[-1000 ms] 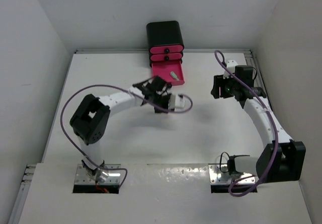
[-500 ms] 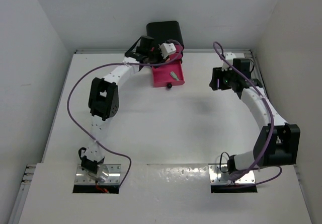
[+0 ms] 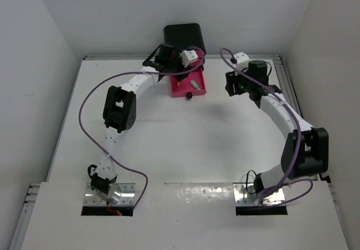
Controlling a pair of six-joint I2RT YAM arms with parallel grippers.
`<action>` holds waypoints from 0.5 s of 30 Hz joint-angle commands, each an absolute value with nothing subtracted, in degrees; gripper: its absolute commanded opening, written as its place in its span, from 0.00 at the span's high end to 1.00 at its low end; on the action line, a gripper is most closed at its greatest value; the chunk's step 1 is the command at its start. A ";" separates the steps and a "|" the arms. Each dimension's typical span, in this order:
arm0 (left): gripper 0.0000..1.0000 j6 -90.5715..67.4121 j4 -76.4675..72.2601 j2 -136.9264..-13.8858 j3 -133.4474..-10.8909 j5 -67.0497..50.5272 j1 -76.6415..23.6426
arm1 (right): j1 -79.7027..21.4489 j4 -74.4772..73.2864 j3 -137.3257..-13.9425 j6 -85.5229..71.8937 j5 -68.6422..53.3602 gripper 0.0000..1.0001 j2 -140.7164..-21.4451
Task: Sort the stationery into containers
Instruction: Place the stationery in the drawer, then close the drawer in the storage box.
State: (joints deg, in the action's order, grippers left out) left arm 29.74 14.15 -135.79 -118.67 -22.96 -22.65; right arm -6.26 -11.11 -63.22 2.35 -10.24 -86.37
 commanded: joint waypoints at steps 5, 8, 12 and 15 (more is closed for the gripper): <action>0.29 22.42 11.16 -124.57 -118.23 -25.92 -20.13 | -13.35 3.51 -61.35 17.57 -6.50 0.47 -86.83; 0.29 19.43 11.51 -119.64 -115.50 -26.54 -18.20 | -15.64 5.18 -61.96 19.34 -6.68 0.59 -88.50; 0.29 16.79 13.62 -110.84 -107.33 -27.07 -12.68 | -20.20 7.82 -62.31 22.48 -2.47 0.81 -92.45; 0.29 16.61 15.03 -105.22 -100.30 -26.72 -8.20 | -22.84 12.96 -61.71 26.70 -0.27 1.00 -95.62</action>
